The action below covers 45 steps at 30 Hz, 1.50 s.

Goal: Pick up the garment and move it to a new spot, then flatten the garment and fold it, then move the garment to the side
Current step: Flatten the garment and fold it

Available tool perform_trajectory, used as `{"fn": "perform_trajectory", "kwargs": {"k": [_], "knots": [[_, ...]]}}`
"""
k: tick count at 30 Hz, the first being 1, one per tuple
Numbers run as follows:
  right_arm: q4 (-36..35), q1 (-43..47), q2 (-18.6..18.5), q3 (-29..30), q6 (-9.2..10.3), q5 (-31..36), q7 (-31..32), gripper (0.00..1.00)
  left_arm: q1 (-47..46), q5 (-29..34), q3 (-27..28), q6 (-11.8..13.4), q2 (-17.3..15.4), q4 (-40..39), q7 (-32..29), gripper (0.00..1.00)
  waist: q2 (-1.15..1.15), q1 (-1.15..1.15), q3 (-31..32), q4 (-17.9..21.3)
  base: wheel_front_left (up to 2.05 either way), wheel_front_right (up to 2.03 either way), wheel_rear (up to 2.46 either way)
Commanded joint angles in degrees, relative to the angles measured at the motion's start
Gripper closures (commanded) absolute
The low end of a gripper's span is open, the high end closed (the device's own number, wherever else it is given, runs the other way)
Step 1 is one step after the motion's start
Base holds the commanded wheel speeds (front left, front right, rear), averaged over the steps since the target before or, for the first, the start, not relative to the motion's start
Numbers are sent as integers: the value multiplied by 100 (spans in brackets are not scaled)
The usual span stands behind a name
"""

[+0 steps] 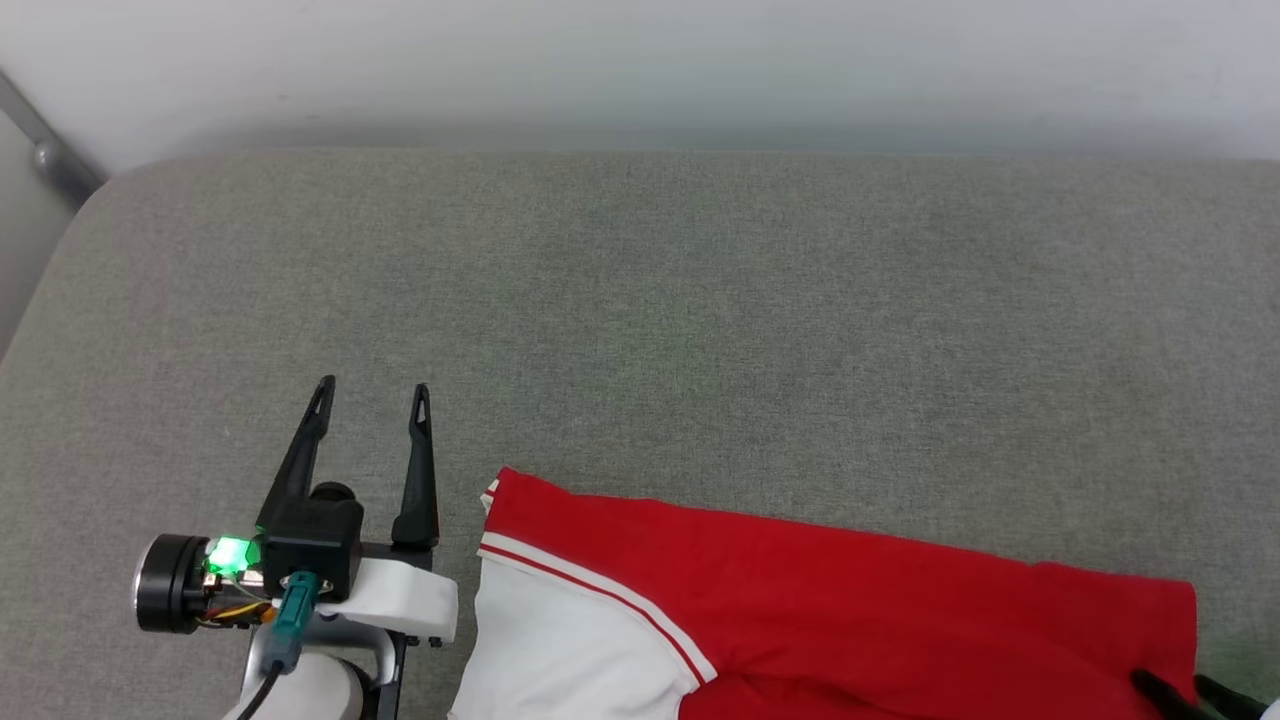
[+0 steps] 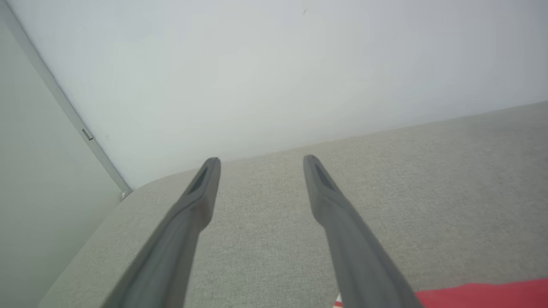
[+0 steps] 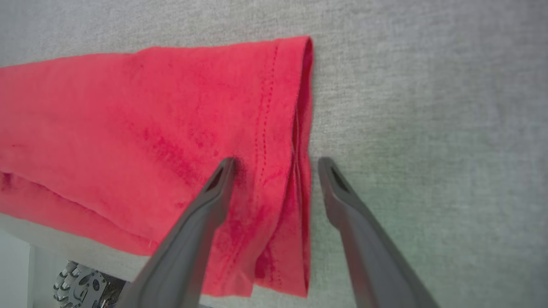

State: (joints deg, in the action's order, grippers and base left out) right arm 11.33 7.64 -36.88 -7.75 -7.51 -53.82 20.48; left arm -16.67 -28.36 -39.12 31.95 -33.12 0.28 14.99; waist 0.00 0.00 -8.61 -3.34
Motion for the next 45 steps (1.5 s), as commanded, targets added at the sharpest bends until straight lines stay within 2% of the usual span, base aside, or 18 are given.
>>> {"fn": "perform_trajectory", "kwargs": {"k": [1,10,15,16,17,18,28,36,42,45], "knots": [[58,15,94,-21,5,-52,65,0,177,150,240,-10,136,-56,23,0,0,0,-48,-38,0,0,0],[19,42,195,-584,-5,-368,610,0,1100,1085,1452,-283,879,-299,19,0,0,0,-90,-137,0,0,0],[87,30,174,-807,-4,-425,781,0,1488,1577,1839,-504,1237,-362,20,0,0,0,-41,-159,0,0,0],[105,13,165,-819,-4,-420,772,37,1539,1646,1909,-548,1300,-364,20,0,0,0,-28,-162,0,0,0],[122,-10,158,-831,-4,-420,769,81,1598,1698,1984,-585,1372,-360,20,0,0,0,-10,-164,0,0,0],[133,-39,146,-847,-4,-428,772,100,1651,1758,2054,-626,1437,-363,20,0,0,0,5,-161,0,0,0],[175,-351,-275,-580,6,-529,572,100,2122,2332,2570,-877,1920,-482,19,0,0,0,253,-67,0,0,0],[466,-301,-698,-98,6,-589,573,100,2373,2618,2650,-1054,2058,-402,19,0,0,0,388,1,0,0,0],[950,-217,-1068,288,5,-309,733,100,2474,2685,2700,-1166,2116,-347,19,0,0,0,449,55,0,0,0],[1021,-272,-1130,385,5,-115,749,100,2521,2723,2729,-1194,2140,-347,19,0,0,0,479,89,0,0,0]]}}
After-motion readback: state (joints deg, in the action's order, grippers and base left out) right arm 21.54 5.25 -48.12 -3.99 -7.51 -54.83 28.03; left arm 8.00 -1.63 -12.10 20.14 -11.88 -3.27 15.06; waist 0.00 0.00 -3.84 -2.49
